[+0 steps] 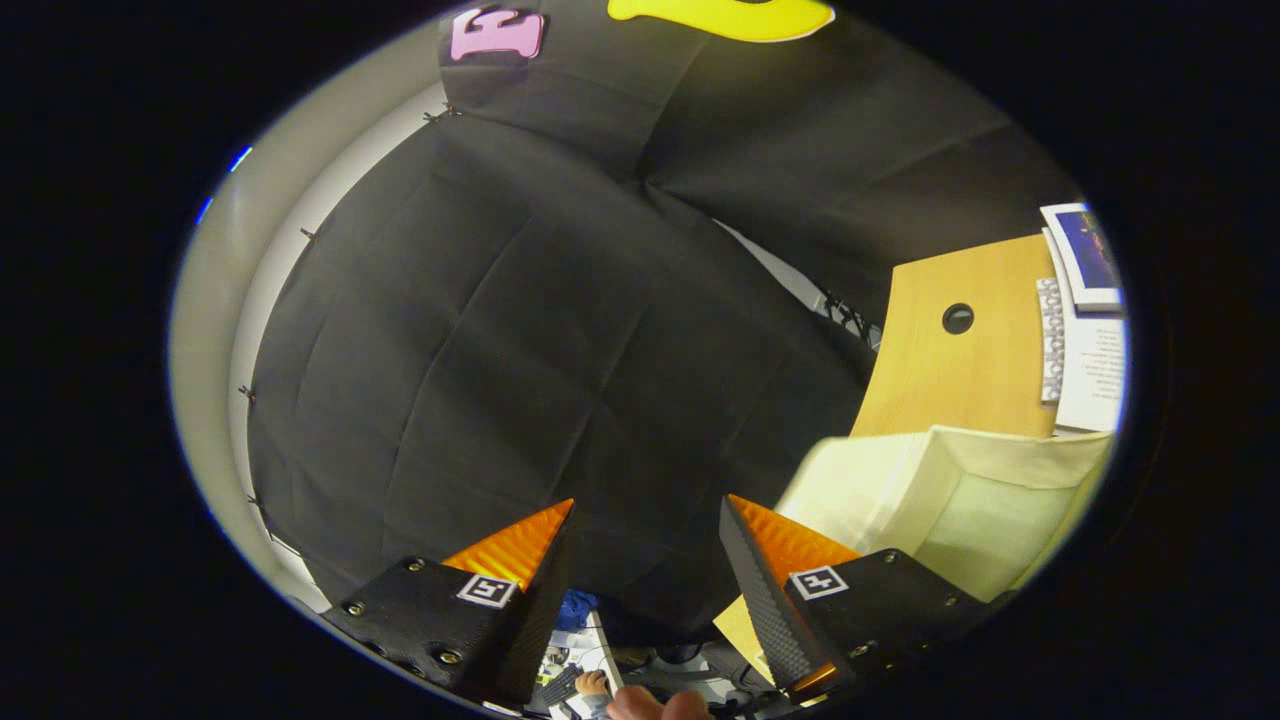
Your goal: Open the storage box then place both shoes into the box .Put the left shoe in first, then the right shoe, with the right side of both shoes facing outward in a uniform manner.
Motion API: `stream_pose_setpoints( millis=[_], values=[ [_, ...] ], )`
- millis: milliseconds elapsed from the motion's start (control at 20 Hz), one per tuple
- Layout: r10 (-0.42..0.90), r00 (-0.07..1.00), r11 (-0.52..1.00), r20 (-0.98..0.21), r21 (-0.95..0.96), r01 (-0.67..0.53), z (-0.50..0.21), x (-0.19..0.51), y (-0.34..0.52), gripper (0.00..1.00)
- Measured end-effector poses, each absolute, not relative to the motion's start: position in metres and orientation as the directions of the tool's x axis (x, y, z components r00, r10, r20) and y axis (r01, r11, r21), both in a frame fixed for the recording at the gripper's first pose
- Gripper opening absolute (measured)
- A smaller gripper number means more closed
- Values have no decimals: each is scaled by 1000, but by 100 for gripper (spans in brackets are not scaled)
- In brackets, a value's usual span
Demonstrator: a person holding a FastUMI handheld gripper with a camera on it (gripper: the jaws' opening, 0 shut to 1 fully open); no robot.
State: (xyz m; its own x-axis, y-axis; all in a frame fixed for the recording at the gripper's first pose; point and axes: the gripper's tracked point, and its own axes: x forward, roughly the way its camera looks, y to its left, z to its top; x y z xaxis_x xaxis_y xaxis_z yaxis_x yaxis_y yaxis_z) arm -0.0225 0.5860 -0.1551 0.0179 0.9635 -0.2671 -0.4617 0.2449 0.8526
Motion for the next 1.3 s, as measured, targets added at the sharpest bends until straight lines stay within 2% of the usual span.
stream_pose_setpoints(
  millis=[50, 100, 300, 500, 700, 1300],
  values=[
    [961, 39, 259, -273, 842, -473, -152, -17, 571, 93],
    [959, 59, 271, -277, 832, -484, -151, -13, 561, 97],
    [941, 178, 338, -288, 779, -528, -136, 3, 498, 97],
    [928, 249, 368, -279, 798, -478, -127, 10, 437, 97],
    [881, 345, 459, -324, 761, -458, -136, 23, 372, 97],
    [738, 478, 656, -476, 672, -344, -197, 23, 238, 97]
  ],
)
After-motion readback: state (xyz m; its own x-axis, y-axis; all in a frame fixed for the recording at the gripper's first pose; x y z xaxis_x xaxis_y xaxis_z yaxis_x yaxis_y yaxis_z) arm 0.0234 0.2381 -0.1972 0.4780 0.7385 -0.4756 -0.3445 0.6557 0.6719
